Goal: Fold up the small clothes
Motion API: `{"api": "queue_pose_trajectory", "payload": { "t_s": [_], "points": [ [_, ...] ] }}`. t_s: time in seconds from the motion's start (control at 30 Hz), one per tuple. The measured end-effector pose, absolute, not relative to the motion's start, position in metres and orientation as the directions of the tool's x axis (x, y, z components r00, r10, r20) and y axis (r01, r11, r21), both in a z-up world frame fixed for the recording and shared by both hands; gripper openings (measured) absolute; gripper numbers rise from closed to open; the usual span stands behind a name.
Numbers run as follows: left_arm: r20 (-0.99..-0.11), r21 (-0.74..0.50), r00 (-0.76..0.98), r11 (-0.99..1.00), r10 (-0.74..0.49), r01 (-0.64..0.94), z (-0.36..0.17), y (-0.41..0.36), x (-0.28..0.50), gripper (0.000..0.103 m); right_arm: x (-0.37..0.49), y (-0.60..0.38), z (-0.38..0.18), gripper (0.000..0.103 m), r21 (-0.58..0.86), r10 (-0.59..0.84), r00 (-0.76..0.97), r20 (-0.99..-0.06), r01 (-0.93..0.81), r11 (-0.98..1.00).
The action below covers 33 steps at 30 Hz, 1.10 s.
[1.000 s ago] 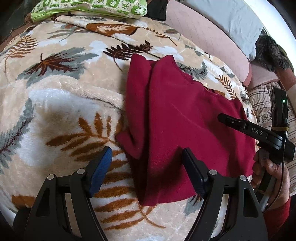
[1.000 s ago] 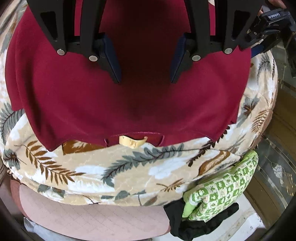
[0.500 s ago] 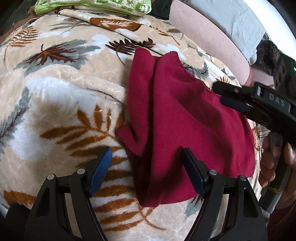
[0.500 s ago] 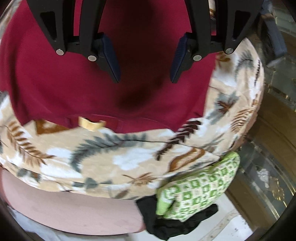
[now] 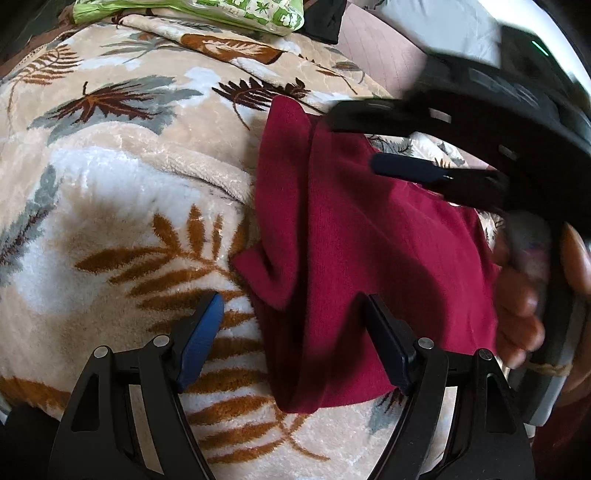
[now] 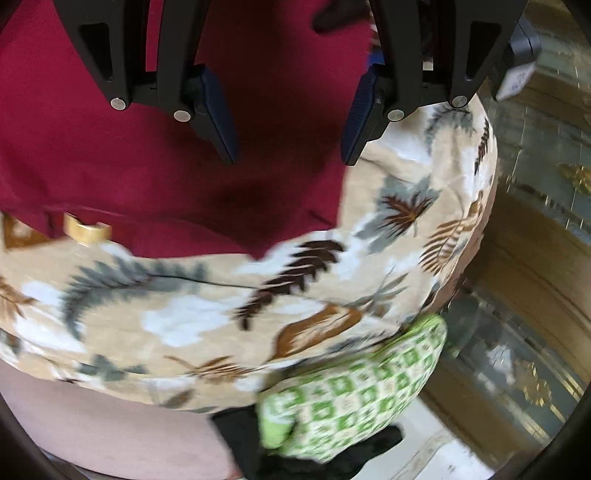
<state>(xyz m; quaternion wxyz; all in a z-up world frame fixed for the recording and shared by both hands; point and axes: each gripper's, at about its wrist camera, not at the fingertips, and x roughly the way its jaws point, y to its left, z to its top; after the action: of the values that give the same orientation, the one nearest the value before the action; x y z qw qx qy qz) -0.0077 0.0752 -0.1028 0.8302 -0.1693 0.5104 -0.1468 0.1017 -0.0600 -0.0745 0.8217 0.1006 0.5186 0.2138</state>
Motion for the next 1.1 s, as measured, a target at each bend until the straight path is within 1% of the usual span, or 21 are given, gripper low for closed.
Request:
{"api": "queue_pose_trajectory", "payload": {
  "t_s": [0.03,0.13,0.23,0.3,0.37,0.4,0.43,0.47,0.5,0.57,0.63,0.67,0.7,0.73,0.77,0.8,0.83,0.87,1.1],
  "points": [
    [-0.795,-0.433,0.438,0.898,-0.419,0.074,-0.103,0.076,-0.009,0.078,0.106,-0.048,-0.08,0.066,0.366,0.44,0.347,-0.828,-0.26,0.894],
    [-0.784,-0.444,0.445,0.892,-0.433,0.085,-0.105,0.079,-0.014,0.078,0.114,-0.019,-0.096,0.067,0.278,0.363,0.302,-0.881,-0.29,0.916],
    [-0.776,-0.457,0.444,0.885,-0.448,0.093,-0.106,0.082,-0.016,0.078,0.116,-0.005,-0.103,0.072,0.196,0.302,0.317,-0.899,-0.324,0.926],
    [-0.774,-0.463,0.44,0.881,-0.454,0.095,-0.106,0.084,-0.018,0.078,0.118,-0.001,-0.106,0.072,0.158,0.275,0.312,-0.909,-0.351,0.923],
    [-0.775,-0.464,0.438,0.881,-0.456,0.095,-0.107,0.087,-0.017,0.079,0.121,-0.004,-0.108,0.071,0.159,0.279,0.317,-0.907,-0.357,0.92],
    [-0.775,-0.464,0.439,0.881,-0.455,0.093,-0.107,0.088,-0.017,0.079,0.122,-0.008,-0.109,0.061,0.163,0.282,0.333,-0.9,-0.343,0.925],
    [-0.775,-0.465,0.439,0.88,-0.455,0.092,-0.107,0.088,-0.015,0.08,0.123,-0.013,-0.108,0.054,0.152,0.273,0.346,-0.898,-0.338,0.929],
    [-0.774,-0.467,0.438,0.88,-0.456,0.091,-0.107,0.087,-0.014,0.082,0.121,-0.017,-0.108,0.044,0.156,0.279,0.354,-0.893,-0.339,0.928],
    [-0.774,-0.467,0.438,0.88,-0.457,0.092,-0.106,0.086,-0.014,0.083,0.119,-0.022,-0.106,0.033,0.182,0.305,0.357,-0.883,-0.339,0.923],
    [-0.778,-0.455,0.444,0.886,-0.445,0.091,-0.106,0.08,-0.012,0.084,0.113,-0.039,-0.096,0.02,0.27,0.382,0.367,-0.848,-0.319,0.908],
    [-0.778,-0.446,0.45,0.89,-0.439,0.097,-0.104,0.076,-0.012,0.083,0.109,-0.053,-0.087,0.018,0.33,0.433,0.392,-0.812,-0.304,0.894],
    [-0.772,-0.453,0.452,0.886,-0.446,0.101,-0.102,0.076,-0.011,0.08,0.106,-0.057,-0.082,0.017,0.356,0.455,0.404,-0.794,-0.298,0.886],
    [-0.764,-0.466,0.451,0.878,-0.461,0.107,-0.1,0.075,-0.011,0.074,0.102,-0.063,-0.077,0.016,0.38,0.476,0.416,-0.775,-0.295,0.877],
    [-0.757,-0.482,0.44,0.868,-0.483,0.122,-0.097,0.072,-0.011,0.054,0.097,-0.071,-0.072,0.016,0.402,0.495,0.433,-0.753,-0.292,0.868],
    [-0.757,-0.479,0.43,0.865,-0.492,0.147,-0.092,0.066,-0.013,0.04,0.095,-0.074,-0.068,0.016,0.41,0.501,0.443,-0.743,-0.29,0.865],
    [-0.758,-0.466,0.433,0.869,-0.488,0.165,-0.088,0.062,-0.015,0.036,0.091,-0.08,-0.064,0.015,0.423,0.511,0.455,-0.729,-0.286,0.86],
    [-0.755,-0.441,0.444,0.874,-0.483,0.201,-0.08,0.054,-0.018,0.027,0.088,-0.087,-0.061,0.015,0.436,0.519,0.466,-0.717,-0.282,0.855],
    [-0.749,-0.429,0.446,0.872,-0.49,0.237,-0.072,0.045,-0.022,0.021,0.086,-0.091,-0.058,0.015,0.443,0.523,0.474,-0.708,-0.279,0.852],
    [-0.703,-0.408,0.422,0.811,-0.572,0.419,-0.026,-0.01,-0.041,0.02,0.063,-0.16,-0.031,0.014,0.476,0.517,0.561,-0.646,-0.233,0.848]
  ]
}}
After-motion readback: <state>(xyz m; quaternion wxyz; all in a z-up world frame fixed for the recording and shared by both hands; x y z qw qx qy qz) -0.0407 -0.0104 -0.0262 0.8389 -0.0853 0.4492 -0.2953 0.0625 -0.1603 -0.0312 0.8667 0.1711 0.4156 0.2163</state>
